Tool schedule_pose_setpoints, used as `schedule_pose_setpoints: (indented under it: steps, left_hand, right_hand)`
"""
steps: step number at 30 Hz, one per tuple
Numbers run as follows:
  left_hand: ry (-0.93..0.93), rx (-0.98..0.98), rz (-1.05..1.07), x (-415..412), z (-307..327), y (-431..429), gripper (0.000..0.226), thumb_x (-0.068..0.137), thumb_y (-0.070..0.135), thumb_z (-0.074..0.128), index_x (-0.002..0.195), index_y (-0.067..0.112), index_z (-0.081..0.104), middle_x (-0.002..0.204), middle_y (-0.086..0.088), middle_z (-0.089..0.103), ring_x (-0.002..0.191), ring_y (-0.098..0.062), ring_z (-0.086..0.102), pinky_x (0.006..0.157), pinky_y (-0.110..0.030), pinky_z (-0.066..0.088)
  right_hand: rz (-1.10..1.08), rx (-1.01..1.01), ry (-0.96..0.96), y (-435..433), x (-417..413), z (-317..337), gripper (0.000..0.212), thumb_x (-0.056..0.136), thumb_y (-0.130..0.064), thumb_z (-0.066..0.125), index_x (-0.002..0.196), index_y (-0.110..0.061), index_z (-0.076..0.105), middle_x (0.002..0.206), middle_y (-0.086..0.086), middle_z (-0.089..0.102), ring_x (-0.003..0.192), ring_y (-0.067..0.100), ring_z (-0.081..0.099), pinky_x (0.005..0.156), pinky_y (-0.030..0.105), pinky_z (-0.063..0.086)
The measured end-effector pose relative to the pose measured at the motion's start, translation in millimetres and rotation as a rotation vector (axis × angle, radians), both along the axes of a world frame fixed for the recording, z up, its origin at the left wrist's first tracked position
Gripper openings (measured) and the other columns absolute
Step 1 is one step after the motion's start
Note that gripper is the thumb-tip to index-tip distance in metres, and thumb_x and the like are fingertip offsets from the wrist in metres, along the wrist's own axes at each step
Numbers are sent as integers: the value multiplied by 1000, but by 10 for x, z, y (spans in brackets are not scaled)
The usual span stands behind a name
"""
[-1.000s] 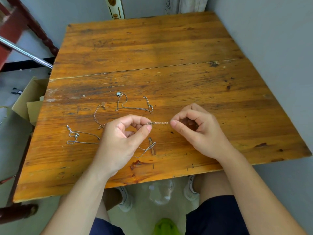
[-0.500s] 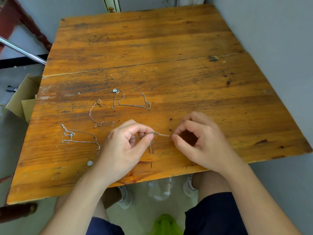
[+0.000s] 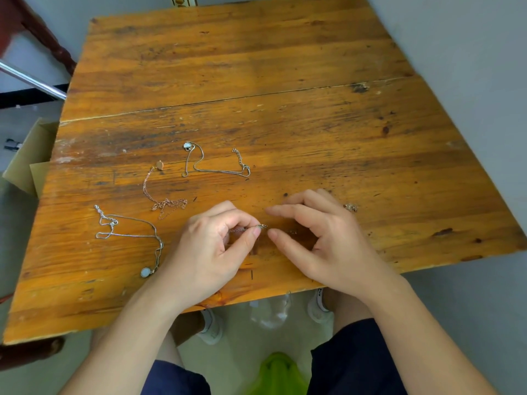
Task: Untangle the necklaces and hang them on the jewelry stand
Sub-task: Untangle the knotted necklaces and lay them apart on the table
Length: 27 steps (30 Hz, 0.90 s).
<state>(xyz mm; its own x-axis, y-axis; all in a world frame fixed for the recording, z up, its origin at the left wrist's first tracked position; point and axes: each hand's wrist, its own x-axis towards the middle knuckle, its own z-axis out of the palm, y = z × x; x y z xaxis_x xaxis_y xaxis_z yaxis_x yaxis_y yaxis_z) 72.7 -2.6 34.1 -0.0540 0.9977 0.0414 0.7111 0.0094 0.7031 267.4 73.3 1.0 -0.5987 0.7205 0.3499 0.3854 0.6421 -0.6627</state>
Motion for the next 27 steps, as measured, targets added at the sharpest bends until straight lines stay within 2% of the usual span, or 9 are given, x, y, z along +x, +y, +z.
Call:
schedule_pose_setpoints:
  steps: [7,10,13,16,19,21,24,26,27]
  left_hand:
    - [42,-7,-12,-21,-6,3,11,86,34,63,84,29,72,78,14,57,60,-1,49,54,-10,29]
    - [92,-2,17,-32,6,6,11,81,38,63,81,31,72,73,15,56,61,-4,50,53,-19,35]
    - [98,11,58,-47,21,15,15,75,43,61,75,32,71,69,13,56,62,-12,52,54,-29,43]
    - [86,8,72,-41,38,29,15,74,43,60,74,32,70,69,12,58,71,-13,55,61,-28,45]
    - [104,33,93,-29,45,42,14,75,43,60,75,33,70,73,14,58,81,-10,54,70,-25,43]
    - [113,67,122,-18,30,41,15,76,43,60,77,33,71,77,16,58,85,-9,52,77,-29,43]
    - [122,110,193,32,5,10,16,80,43,63,85,33,74,89,17,59,94,-10,51,86,-32,41]
    - [91,134,297,76,-20,-35,15,80,39,68,92,32,73,96,13,59,96,-10,53,84,-26,41]
    - [46,138,360,94,-34,-67,13,79,36,70,90,31,73,95,11,58,91,-9,54,79,-26,43]
  right_hand:
    - [116,-72,-39,54,-44,9,12,96,-28,67,102,-21,75,90,-7,67,84,14,59,71,35,50]
    - [117,-122,-65,35,-22,54,12,96,-27,65,101,-20,74,86,-7,64,78,8,57,68,32,50]
    - [88,-211,-67,20,-8,105,10,92,-26,67,95,-22,75,81,-11,64,70,8,60,62,24,48]
    - [11,-395,-29,-4,1,168,8,89,-23,71,85,-24,77,69,-11,67,58,6,59,54,14,39]
    - [-27,-714,41,-17,13,232,11,92,-20,70,84,-16,76,59,-7,69,43,1,55,46,16,40]
    - [-25,-832,91,-24,20,258,11,92,-18,69,86,-11,75,64,-5,71,43,3,58,42,20,44]
    - [-12,-860,111,-38,20,259,10,93,-19,69,89,-12,75,76,1,75,50,9,65,43,23,48]
    - [-19,-859,115,-50,24,252,9,94,-18,68,92,-11,74,79,3,74,53,9,67,43,23,48]
    - [-21,-857,118,-55,25,254,9,94,-17,68,93,-10,74,80,3,74,53,8,67,43,22,49]
